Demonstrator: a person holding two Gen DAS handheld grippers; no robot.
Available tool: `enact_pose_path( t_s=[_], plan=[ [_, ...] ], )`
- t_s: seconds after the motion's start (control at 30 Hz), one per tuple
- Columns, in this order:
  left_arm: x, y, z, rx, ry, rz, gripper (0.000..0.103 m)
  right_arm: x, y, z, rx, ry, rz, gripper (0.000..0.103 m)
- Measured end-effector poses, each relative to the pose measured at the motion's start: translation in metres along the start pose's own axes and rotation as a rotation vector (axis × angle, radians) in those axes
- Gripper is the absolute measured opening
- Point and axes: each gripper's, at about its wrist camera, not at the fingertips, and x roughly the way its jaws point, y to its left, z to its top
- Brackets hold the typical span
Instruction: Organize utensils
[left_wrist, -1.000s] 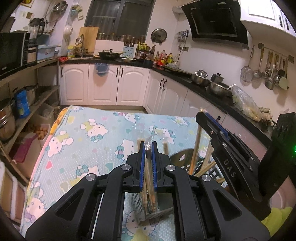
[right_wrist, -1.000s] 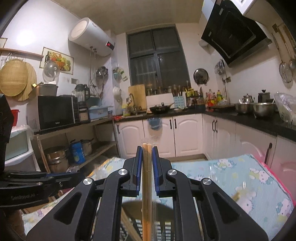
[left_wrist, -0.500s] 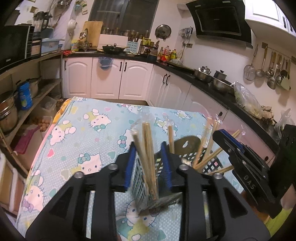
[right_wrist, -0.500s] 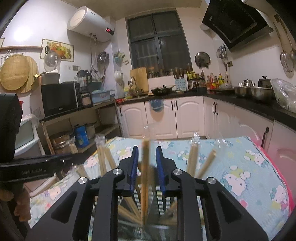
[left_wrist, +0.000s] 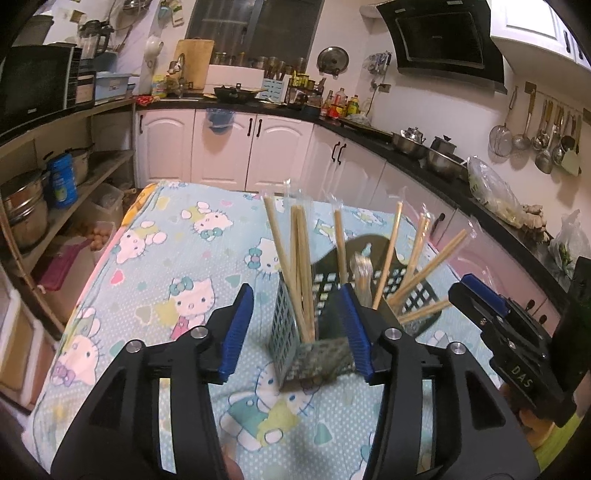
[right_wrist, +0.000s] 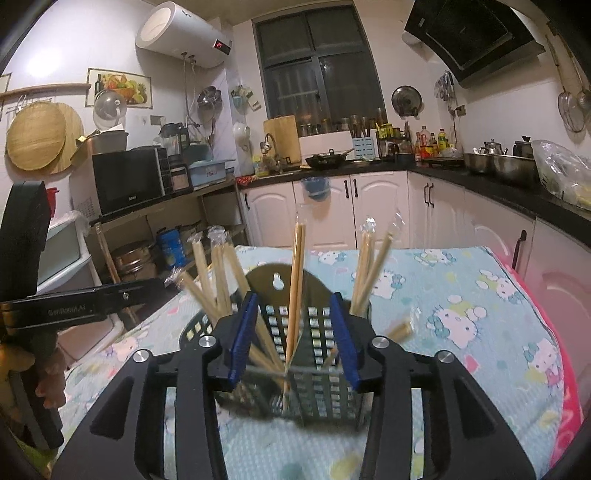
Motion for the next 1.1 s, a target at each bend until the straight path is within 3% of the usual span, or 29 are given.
enact_pose_path(
  t_s=[0.07,0.33,0.73,1.1],
  plan=[
    [-0.004,-0.001,-0.007,-0.004,0.003,0.0,0.05,-0.006,0.002,-0.004,-0.004,0.01,-0.003,0.047],
    [-0.019,-0.008,-0.037,0.009,0.015,0.011,0.065,-0.033,0.002,-0.027,0.001,0.071,-0.02,0.079],
    [-0.037,-0.016,-0.08,0.013,0.039,0.018,0.091,-0.07,0.002,-0.058,-0.001,0.108,-0.073,0.093],
    [-0.044,-0.024,-0.122,0.033,0.01,0.045,0.092,-0.09,0.0,-0.093,0.017,0.119,-0.117,0.094]
  ],
)
